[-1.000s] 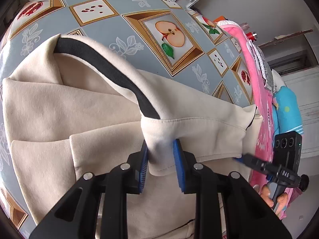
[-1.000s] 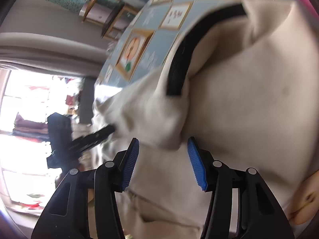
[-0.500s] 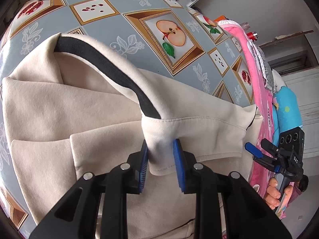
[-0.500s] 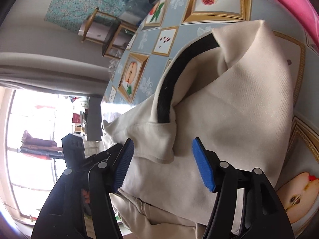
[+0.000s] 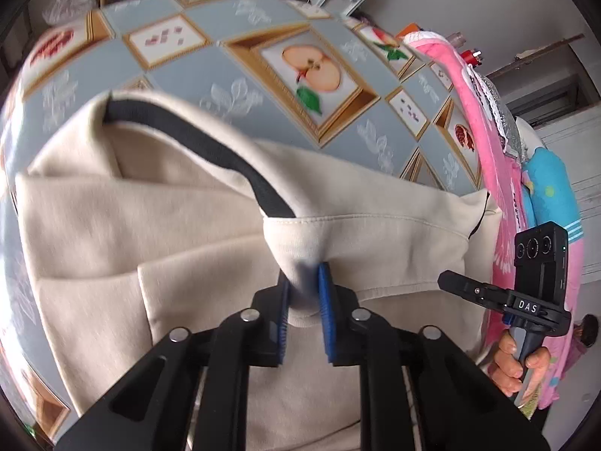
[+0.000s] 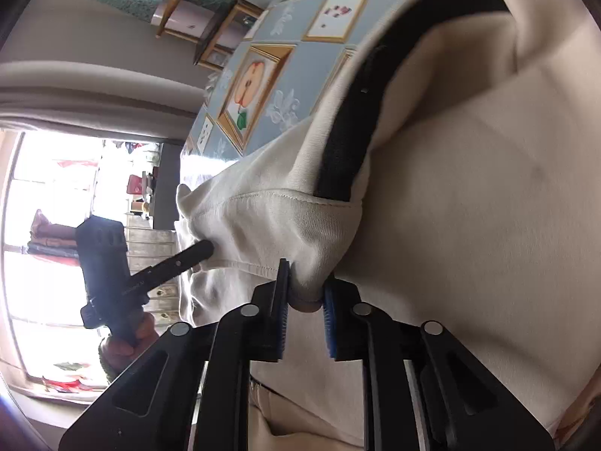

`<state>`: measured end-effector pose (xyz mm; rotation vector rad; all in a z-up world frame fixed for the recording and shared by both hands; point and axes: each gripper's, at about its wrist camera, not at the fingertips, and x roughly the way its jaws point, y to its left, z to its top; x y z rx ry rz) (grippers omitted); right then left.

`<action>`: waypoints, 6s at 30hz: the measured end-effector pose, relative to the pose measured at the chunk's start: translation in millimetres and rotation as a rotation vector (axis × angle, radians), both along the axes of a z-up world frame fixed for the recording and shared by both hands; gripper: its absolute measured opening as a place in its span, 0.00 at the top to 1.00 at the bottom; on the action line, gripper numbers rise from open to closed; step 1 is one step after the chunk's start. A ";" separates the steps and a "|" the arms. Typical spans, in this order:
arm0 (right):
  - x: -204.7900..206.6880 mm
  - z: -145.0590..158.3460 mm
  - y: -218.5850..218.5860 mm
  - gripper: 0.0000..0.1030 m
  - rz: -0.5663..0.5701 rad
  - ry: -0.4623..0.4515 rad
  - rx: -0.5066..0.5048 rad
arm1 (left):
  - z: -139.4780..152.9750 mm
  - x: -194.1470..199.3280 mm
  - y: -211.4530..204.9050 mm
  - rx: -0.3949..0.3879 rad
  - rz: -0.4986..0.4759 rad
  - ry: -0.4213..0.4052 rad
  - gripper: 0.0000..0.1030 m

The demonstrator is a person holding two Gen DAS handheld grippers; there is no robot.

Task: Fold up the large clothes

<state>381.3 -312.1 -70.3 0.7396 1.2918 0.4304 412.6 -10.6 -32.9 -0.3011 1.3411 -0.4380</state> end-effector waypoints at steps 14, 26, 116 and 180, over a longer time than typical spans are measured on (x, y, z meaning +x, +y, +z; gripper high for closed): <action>63.9 21.9 34.5 0.90 0.201 -0.209 -0.410 | 5.5 41.9 -51.5 0.358 -0.166 -0.300 0.92; 54.9 19.3 23.6 0.68 0.259 -0.273 -0.462 | -11.5 20.9 -77.7 0.587 -0.312 -0.465 0.92; 26.8 30.9 46.1 0.80 0.145 -0.318 -0.652 | -11.1 30.7 -46.1 0.291 -0.197 -0.384 0.82; -247.9 102.6 159.5 0.96 -0.037 -0.571 -0.806 | 46.3 -232.3 125.9 0.272 0.188 -0.626 0.96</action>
